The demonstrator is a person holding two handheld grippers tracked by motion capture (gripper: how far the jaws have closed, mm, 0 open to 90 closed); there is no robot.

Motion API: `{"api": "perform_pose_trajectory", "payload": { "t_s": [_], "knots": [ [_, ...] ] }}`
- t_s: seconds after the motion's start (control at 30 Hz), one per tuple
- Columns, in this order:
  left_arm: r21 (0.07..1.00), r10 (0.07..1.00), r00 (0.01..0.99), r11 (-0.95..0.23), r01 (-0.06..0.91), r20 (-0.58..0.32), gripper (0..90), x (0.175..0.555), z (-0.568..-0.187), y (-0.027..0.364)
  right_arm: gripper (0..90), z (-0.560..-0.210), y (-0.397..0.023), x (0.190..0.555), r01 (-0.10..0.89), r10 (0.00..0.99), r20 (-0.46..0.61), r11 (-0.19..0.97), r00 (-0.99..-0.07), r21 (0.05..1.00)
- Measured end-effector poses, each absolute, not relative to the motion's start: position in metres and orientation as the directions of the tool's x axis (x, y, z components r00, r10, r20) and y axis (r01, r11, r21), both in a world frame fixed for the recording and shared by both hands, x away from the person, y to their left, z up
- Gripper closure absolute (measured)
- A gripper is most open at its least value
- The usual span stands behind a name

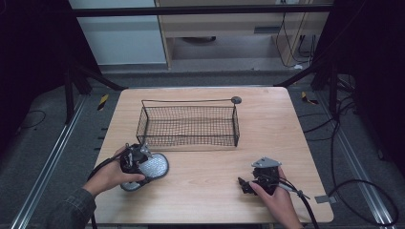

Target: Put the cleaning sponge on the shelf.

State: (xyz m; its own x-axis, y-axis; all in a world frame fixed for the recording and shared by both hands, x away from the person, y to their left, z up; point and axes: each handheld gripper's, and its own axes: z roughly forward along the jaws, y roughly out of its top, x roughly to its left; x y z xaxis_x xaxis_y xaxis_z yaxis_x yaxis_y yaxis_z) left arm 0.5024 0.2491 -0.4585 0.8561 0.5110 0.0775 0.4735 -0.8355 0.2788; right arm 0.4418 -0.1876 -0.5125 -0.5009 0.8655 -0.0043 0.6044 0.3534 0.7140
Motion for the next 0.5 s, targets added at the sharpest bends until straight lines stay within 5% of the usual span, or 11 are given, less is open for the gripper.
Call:
{"api": "perform_pose_trajectory", "payload": {
  "t_s": [0.5],
  "knots": [
    [0.250, 0.511, 0.858, -0.838, 0.485, 0.051, 3.3, 0.5075, -0.4670, 0.2565, 0.4, -0.5125, -0.1875, 0.4416, 0.605, 0.866, -0.003, 0.352, -0.501, 0.714]
  ]
}}
